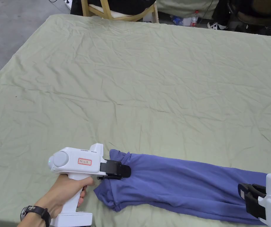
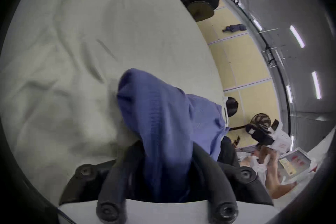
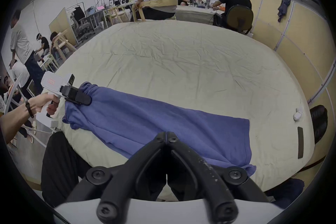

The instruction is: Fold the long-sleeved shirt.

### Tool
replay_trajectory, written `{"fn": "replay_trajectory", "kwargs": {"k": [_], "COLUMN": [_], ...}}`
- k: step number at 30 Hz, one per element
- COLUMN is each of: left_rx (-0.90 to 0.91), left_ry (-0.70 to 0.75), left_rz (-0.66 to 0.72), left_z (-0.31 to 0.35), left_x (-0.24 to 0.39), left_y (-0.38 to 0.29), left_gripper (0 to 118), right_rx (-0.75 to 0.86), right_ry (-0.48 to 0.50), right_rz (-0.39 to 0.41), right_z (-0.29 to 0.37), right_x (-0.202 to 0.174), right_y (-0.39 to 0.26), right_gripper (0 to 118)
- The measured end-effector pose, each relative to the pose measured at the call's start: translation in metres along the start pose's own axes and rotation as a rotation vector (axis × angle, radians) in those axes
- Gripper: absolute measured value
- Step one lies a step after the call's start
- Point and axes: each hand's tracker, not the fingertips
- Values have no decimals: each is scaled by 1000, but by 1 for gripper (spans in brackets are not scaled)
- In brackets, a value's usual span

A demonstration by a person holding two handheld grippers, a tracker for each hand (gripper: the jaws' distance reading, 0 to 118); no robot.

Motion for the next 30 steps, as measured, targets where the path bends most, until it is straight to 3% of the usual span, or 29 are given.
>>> {"fn": "replay_trajectory", "kwargs": {"k": [4,11,20,26,30], "left_rx": [-7,21,77,43,-15], "left_ry": [105,218,407,458,480], "left_rz": [-130,-195,-111,-105,-208], "left_z": [1,43,113,97,72], "left_x": [21,26,12,65,124], "left_y": [2,16,25,15,16], "left_gripper": [14,14,14,14,14], "right_rx": [14,48,85,107,120], "right_ry": [7,7,23,42,50], "right_rz": [-18,-38,-71,-126,-160], "right_z": [2,9,14,15,19], "right_x": [2,9,19,31,45], "right_y": [1,4,1,-9,-23], "right_gripper": [0,0,0,0,0]}}
